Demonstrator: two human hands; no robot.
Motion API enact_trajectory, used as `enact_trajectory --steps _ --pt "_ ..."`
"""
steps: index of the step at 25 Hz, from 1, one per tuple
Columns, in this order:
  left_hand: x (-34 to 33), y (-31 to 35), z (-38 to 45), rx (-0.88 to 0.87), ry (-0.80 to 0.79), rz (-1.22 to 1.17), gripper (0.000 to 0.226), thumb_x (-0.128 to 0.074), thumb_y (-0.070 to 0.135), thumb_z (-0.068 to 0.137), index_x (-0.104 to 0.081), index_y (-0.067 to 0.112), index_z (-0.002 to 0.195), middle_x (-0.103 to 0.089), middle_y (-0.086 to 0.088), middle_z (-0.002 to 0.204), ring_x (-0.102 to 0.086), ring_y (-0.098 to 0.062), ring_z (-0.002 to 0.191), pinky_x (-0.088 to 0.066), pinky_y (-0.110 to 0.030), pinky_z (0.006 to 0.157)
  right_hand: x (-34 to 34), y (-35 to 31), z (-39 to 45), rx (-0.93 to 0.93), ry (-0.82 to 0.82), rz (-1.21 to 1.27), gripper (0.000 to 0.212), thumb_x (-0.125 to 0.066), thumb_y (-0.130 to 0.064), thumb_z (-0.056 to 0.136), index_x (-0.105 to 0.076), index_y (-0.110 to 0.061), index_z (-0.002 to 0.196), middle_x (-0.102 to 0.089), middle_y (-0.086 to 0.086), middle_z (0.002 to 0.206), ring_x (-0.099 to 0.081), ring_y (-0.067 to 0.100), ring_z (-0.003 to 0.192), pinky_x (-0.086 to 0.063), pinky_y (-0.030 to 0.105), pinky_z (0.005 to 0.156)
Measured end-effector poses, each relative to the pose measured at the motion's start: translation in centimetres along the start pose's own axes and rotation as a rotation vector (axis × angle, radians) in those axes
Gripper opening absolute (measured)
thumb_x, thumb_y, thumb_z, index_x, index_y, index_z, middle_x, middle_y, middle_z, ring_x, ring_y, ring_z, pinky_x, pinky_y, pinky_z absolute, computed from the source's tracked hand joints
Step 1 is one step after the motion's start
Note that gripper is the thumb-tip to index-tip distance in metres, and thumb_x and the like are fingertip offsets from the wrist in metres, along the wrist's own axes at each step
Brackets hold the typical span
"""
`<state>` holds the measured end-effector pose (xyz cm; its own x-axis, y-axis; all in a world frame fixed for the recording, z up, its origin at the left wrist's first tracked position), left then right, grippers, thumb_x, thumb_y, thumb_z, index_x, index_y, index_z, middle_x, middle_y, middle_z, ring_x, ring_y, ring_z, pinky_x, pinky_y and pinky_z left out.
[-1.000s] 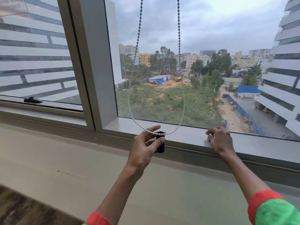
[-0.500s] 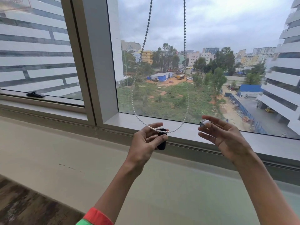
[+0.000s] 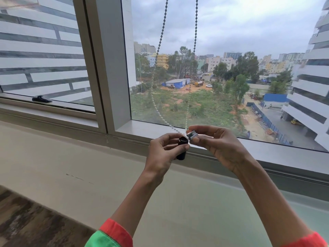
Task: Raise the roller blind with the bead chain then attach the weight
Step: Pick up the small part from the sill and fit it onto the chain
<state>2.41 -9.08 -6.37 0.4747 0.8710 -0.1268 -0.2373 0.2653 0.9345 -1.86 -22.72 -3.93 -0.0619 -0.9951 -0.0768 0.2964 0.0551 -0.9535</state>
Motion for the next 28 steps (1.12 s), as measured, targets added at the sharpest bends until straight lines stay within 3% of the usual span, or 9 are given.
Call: enact_trajectory --steps 5,9,14,18,20,23,28 --pt "0.4 0.6 -0.2 -0.009 0.039 -0.007 0.026 -0.079 0.001 0.068 -0.074 0.019 0.086 -0.075 0.001 0.077 -0.070 -0.013 0.074 -0.054 -0.022 0.062 0.0 -1.0 -0.1 0.020 0.011 -0.029 0.040 -0.075 -0.004 0.062 -0.070 -0.002 0.102 -0.076 0.009 0.090 -0.070 0.019 0.087 -0.055 0.027 0.087" --pt "0.6 0.6 -0.2 0.011 0.068 0.034 0.027 -0.081 0.005 0.066 -0.074 0.015 0.091 -0.075 -0.006 0.082 -0.070 -0.012 0.074 -0.052 -0.021 0.062 -0.5 -3.7 0.2 0.113 -0.002 -0.265 0.037 -0.079 -0.010 0.059 -0.074 -0.014 0.095 -0.077 0.004 0.085 -0.069 0.014 0.081 -0.054 0.020 0.075" --pt "0.5 -0.6 -0.7 0.073 0.087 0.025 0.023 -0.079 0.004 0.070 -0.073 0.016 0.088 -0.073 0.004 0.073 -0.068 -0.006 0.067 -0.051 -0.018 0.057 -0.9 -3.7 -0.3 0.097 -0.016 -0.490 0.027 -0.077 -0.006 0.072 -0.076 -0.026 0.090 -0.072 0.006 0.088 -0.062 0.011 0.076 -0.058 0.029 0.061" --pt "0.1 -1.2 -1.4 0.109 0.057 0.045 0.024 -0.078 0.003 0.071 -0.073 0.013 0.092 -0.072 -0.002 0.075 -0.067 -0.008 0.067 -0.051 -0.019 0.057 -1.8 -1.5 -1.8 0.021 -0.092 -0.605 0.020 -0.069 -0.018 0.084 -0.073 -0.029 0.100 -0.066 0.008 0.097 -0.051 0.009 0.058 -0.048 0.023 0.051" --pt "-0.1 -1.0 -1.5 0.101 0.042 0.060 0.023 -0.078 0.005 0.070 -0.074 0.015 0.091 -0.074 -0.007 0.076 -0.066 -0.011 0.066 -0.051 -0.021 0.059 -2.6 -1.5 -1.9 0.036 -0.099 -0.637 0.013 -0.070 -0.018 0.082 -0.074 -0.025 0.092 -0.066 0.010 0.098 -0.049 0.007 0.056 -0.047 0.022 0.050" --pt "0.5 -1.1 -1.6 0.090 0.109 0.102 0.023 -0.080 0.005 0.068 -0.075 0.016 0.088 -0.074 -0.008 0.077 -0.067 -0.012 0.066 -0.052 -0.026 0.061 -2.2 -2.6 -1.5 0.091 0.022 -0.663 0.007 -0.074 -0.015 0.078 -0.074 -0.021 0.082 -0.063 0.013 0.098 -0.055 0.009 0.057 -0.049 0.023 0.052" --pt "2.2 -2.1 -2.7 0.125 0.242 0.218 0.028 -0.084 0.011 0.061 -0.073 0.023 0.084 -0.074 0.001 0.073 -0.071 -0.014 0.073 -0.055 -0.030 0.062 -2.6 -3.5 -2.2 0.145 0.056 -0.614 0.008 -0.073 -0.012 0.079 -0.075 -0.020 0.082 -0.068 0.006 0.098 -0.059 0.002 0.056 -0.049 0.019 0.055"
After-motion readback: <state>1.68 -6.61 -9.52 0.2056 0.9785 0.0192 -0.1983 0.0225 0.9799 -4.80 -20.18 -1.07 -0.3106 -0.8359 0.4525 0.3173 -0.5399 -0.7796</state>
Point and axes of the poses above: each hand's wrist, its own z-axis towards the middle knuckle, its own x-axis out of the back of the hand, y = z × x, the point moved 10 cm from there along z, towards the middle knuckle
